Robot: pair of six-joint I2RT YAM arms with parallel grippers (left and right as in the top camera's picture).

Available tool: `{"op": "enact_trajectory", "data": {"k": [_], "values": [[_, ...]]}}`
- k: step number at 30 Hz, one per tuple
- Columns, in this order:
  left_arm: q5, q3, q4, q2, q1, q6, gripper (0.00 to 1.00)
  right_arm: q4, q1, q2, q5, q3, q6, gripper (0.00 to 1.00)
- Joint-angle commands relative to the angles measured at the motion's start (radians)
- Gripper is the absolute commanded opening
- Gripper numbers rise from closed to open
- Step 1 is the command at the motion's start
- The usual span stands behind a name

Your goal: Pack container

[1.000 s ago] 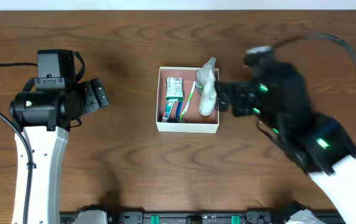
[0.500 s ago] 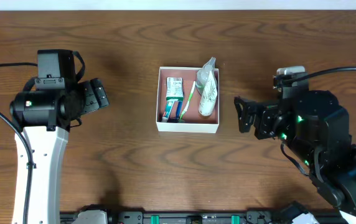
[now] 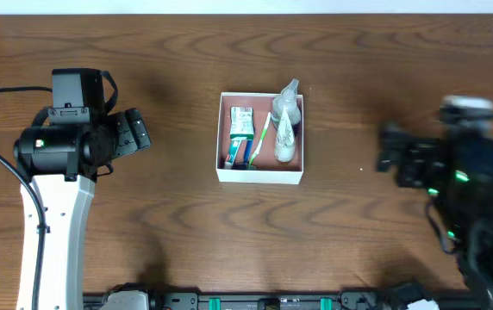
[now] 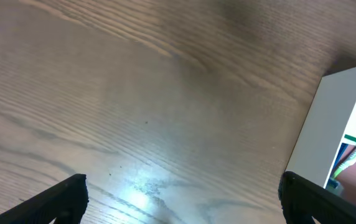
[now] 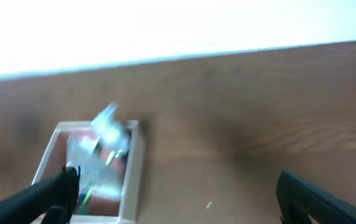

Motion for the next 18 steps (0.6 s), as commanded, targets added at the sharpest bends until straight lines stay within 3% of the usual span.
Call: {"op": "enact_trajectory", "data": {"k": [1,12,18], "values": [[-0.008,0.007,-0.003,0.001,0.005,-0.002,0.98,0.038,-0.129,-0.112,-0.021,-0.119,-0.019,0.99],[-0.008,0.007,-0.003,0.001,0.005,-0.002,0.98,0.245,-0.292,-0.573,-0.038,-0.699,-0.104,0.99],[-0.008,0.007,-0.003,0.001,0.005,-0.002,0.98,0.254,-0.295,-0.74,-0.051,-0.884,-0.104,0.99]]}}
